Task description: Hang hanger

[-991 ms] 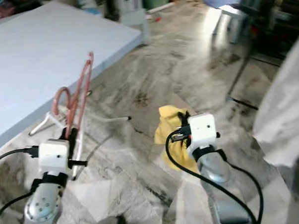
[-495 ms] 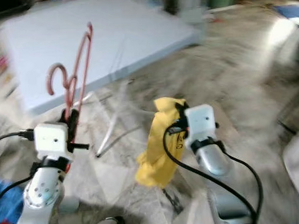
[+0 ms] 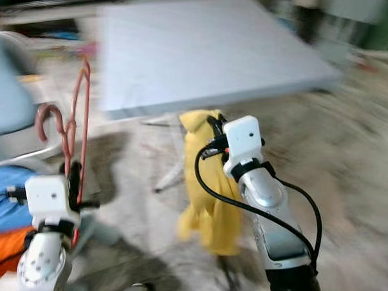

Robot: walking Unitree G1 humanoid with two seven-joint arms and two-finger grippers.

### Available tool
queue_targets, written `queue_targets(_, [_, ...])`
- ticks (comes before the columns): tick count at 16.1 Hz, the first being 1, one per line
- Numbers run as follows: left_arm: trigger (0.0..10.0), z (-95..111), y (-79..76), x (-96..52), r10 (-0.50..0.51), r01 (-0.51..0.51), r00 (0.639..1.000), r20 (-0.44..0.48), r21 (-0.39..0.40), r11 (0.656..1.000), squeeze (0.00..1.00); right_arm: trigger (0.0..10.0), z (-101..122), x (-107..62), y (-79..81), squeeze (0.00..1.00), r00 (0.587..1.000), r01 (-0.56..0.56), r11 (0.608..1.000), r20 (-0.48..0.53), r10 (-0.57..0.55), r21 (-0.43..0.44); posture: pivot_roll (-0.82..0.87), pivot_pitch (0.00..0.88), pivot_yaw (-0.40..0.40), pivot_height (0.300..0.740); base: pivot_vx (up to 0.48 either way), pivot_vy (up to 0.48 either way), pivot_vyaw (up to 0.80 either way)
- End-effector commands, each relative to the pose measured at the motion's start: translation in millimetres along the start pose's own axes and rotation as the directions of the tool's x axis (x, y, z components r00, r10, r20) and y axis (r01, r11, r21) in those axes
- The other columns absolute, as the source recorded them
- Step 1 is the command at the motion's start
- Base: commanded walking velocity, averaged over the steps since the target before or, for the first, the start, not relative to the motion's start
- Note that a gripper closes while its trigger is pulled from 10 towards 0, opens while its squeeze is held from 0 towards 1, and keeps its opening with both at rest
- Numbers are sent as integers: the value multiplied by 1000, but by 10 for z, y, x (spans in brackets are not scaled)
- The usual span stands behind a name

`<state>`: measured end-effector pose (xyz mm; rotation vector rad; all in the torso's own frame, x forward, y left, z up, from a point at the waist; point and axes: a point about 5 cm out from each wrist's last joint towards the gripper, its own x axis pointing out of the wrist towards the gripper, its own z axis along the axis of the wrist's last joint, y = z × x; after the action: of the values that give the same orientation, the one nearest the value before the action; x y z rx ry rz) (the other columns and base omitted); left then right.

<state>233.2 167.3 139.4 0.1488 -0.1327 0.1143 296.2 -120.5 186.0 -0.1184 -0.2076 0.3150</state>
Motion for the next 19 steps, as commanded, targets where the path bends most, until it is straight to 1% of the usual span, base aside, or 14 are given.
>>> queue_targets(1, [10000,66,-24,5,-3,3,1000,18,-10,1000,0,10000,-32,-40,-86,0,999,53,998,2,-53,20,92,121,-73,740,0,0,0])
queue_targets(2, [10000,94,-7,10,-7,8,1000,28,-16,1000,0,10000,-34,-26,-50,0,998,63,997,2,-63,33,88,122,-75,740,247,0,0])
queue_targets(4, [10000,101,-18,2,-20,21,999,28,-29,999,0,10000,6,5,2,0,998,63,998,21,-64,25,85,124,-76,740,321,0,0])
queue_targets(5, [10000,91,-25,10,-25,25,999,26,-29,999,0,10000,3,18,-2,0,997,74,997,18,-75,35,79,124,-74,740,379,0,0])
queue_targets(7, [10000,94,-57,33,-38,39,999,26,-39,998,0,10000,-20,11,-81,0,994,110,993,8,-111,42,68,121,-58,740,403,0,0])
queue_targets(9, [10000,116,-74,72,-60,62,998,31,-43,997,0,10000,-15,15,-112,0,991,131,991,12,-131,36,57,122,-40,740,416,0,-463])
queue_targets(10, [10000,121,-75,85,-67,69,997,33,-42,997,0,10000,-10,16,-116,0,990,138,990,15,-139,36,52,124,-31,740,424,0,-469])
queue_targets(13, [10000,165,-106,139,-107,108,993,47,-30,994,0,10000,9,0,-103,0,986,163,985,25,-165,48,49,132,-15,740,458,0,0])
queue_targets(14, [10000,172,-104,142,-107,109,993,49,-33,994,0,10000,8,-1,-92,0,986,163,985,26,-165,53,50,133,-14,740,465,0,0])
queue_targets(17, [10000,195,-104,153,-106,108,993,54,-37,993,0,10000,40,32,-43,0,991,127,992,46,-128,27,56,135,-17,740,465,0,0])
queue_targets(19, [10000,260,-139,170,-104,107,992,71,-38,994,0,10000,111,80,-29,0,992,102,995,74,-103,24,60,135,-26,740,427,0,678])
